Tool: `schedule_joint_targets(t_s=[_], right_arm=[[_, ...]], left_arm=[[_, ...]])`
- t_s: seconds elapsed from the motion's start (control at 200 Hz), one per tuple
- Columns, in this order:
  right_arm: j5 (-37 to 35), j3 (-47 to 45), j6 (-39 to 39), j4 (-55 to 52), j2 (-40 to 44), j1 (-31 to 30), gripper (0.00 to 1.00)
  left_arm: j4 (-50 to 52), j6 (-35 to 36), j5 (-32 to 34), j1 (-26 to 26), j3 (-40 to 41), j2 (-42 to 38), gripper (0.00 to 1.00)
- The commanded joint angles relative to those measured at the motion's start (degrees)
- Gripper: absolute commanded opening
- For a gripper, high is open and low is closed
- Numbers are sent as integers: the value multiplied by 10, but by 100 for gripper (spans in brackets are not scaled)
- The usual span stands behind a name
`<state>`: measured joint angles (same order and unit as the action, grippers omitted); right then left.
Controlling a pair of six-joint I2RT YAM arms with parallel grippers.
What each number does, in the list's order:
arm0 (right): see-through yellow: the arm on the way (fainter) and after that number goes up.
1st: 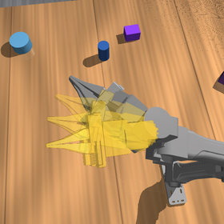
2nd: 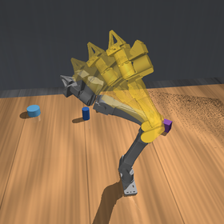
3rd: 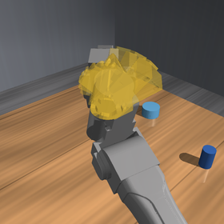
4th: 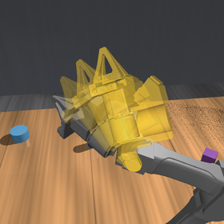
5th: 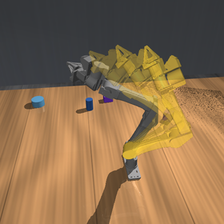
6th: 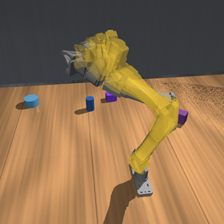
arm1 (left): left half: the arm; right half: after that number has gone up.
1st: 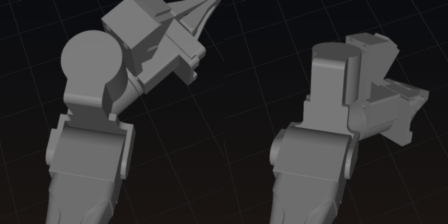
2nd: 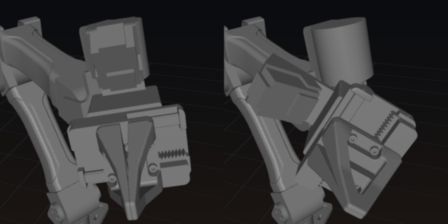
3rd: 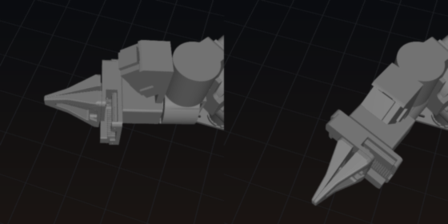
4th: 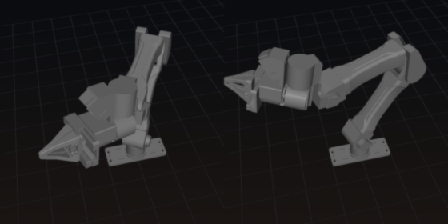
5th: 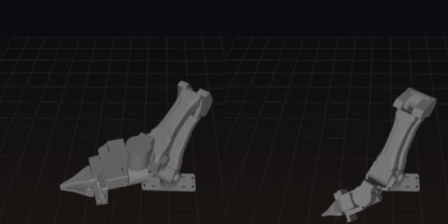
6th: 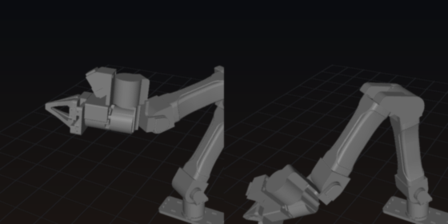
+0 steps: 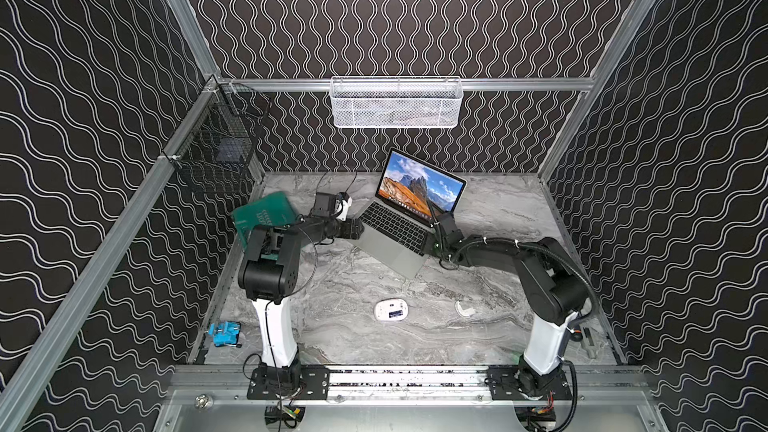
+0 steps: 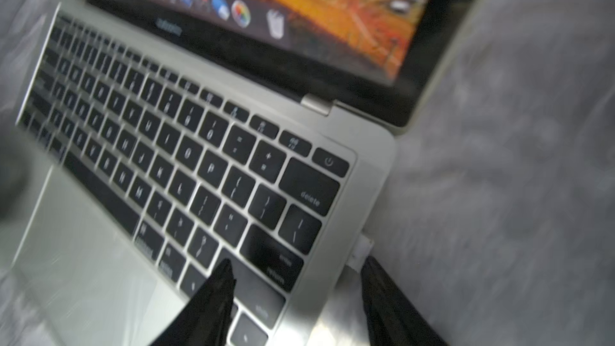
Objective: Insert the wireless mouse receiver into the laptop
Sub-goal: Adjust the laptop at the center of the board, then pick up the lid from the center of the board.
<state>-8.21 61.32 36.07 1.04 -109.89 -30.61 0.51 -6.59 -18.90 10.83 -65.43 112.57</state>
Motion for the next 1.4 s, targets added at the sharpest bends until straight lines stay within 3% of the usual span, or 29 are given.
schedule_joint_targets(t_s=[0.0, 0.185, 0.27, 0.395, 0.535, 0.706, 0.766, 0.951, 1.396], right_arm=[[76, 19, -43, -16, -34, 19, 62], [69, 19, -91, -42, 7, 51, 69], [55, -1, -110, -86, 83, 52, 72], [29, -35, -116, -207, 200, 53, 81], [31, -86, -79, -362, 295, 50, 77], [58, -162, -28, -420, 371, -6, 67], [64, -173, -16, -420, 373, -33, 64], [41, -168, 1, -411, 326, -101, 51], [3, -181, -8, -395, 238, -124, 25]], left_arm=[[33, -83, -161, 30, 51, -29, 85], [9, -100, -134, 39, 108, -104, 86], [21, -101, -124, 41, 118, -145, 86], [68, -80, -61, 44, 125, -249, 91], [181, 1, -20, 58, 111, -354, 94], [304, 165, -58, 88, 115, -445, 93], [306, 196, 18, 146, 140, -474, 94], [300, 275, 33, 238, 202, -541, 95], [331, 384, 50, 318, 281, -611, 99]])
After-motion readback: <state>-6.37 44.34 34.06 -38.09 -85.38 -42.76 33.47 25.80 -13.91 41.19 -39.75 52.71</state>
